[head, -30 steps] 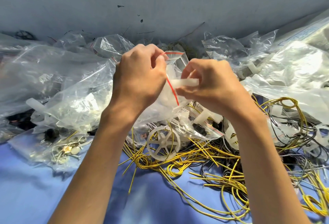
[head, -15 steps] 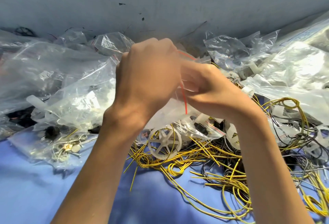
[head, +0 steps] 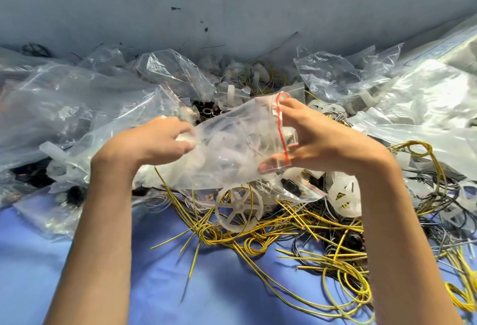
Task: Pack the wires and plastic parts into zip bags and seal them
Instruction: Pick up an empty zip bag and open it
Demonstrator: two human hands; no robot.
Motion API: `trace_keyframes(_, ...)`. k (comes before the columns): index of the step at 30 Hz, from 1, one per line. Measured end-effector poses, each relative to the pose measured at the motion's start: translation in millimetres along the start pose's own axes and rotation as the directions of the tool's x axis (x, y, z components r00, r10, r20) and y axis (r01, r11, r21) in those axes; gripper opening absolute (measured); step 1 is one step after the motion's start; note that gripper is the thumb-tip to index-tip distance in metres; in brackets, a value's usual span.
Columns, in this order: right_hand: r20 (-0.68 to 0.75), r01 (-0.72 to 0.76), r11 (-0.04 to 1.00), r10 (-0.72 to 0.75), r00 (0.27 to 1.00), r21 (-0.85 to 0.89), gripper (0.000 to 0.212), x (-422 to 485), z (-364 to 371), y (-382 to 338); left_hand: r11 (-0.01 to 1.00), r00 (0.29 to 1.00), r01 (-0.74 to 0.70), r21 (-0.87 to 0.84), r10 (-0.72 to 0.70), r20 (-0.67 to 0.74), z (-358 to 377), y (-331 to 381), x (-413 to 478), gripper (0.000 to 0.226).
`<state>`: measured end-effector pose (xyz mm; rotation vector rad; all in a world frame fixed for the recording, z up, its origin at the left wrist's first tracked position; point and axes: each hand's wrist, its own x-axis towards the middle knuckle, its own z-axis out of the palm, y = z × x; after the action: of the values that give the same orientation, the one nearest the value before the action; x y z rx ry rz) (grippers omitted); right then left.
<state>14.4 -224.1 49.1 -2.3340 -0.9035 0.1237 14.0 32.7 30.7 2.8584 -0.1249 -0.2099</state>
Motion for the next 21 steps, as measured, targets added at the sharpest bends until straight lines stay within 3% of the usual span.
trace_keyframes(2, 0.035, -0.007, 0.999, 0.008, 0.999, -0.037, 0.103, 0.0, 0.8, 2.4, 1.0, 0.996, 0.001, 0.01, -0.002, 0.087, 3.3, -1.4, -2.2, 0.018)
trace_keyframes(4, 0.059, -0.014, 0.999, 0.016, 0.998, -0.043, 0.11, -0.2, 0.9, 3.5, 1.0, 0.999, -0.023, 0.014, 0.023, 0.033, 0.6, 2.8, -4.0, 0.011)
trace_keyframes(7, 0.079, -0.024, 1.0, 0.024, 0.997, 0.005, 0.115, -1.3, -1.7, 4.5, 0.999, 0.994, -0.01, 0.033, 0.014, -0.112, -13.2, 6.9, -14.3, 0.023)
trace_keyframes(9, 0.116, -0.018, 0.998, 0.011, 0.993, 0.065, 0.114, -4.5, -5.4, 4.9, 1.0, 0.988, 0.005, 0.03, 0.0, -0.152, -26.5, 4.8, -31.2, 0.021)
trace_keyframes(12, 0.229, -0.02, 0.978, -0.029, 0.973, 0.21, 0.103, -8.9, -8.0, 2.5, 0.997, 0.997, 0.019, 0.071, -0.014, -0.078, -37.9, 2.1, -56.6, 0.006)
trace_keyframes(14, 0.3, -0.049, 0.983, -0.007, 0.954, 0.178, 0.1, -6.7, -5.7, 5.0, 0.996, 0.999, 0.049, 0.077, -0.05, 0.005, -40.2, 7.1, -64.4, 0.028)
trace_keyframes(17, 0.336, -0.016, 0.992, 0.058, 0.94, -0.125, 0.088, -0.2, -1.5, 4.5, 0.995, 0.995, 0.078, 0.06, -0.082, 0.058, -39.3, 16.8, -59.1, 0.067)
trace_keyframes(21, 0.314, -0.056, 0.996, 0.031, 0.949, 0.072, 0.107, -3.2, -1.8, -2.7, 0.999, 0.987, 0.048, -0.013, -0.045, 0.154, -29.2, 31.1, -47.7, 0.081)
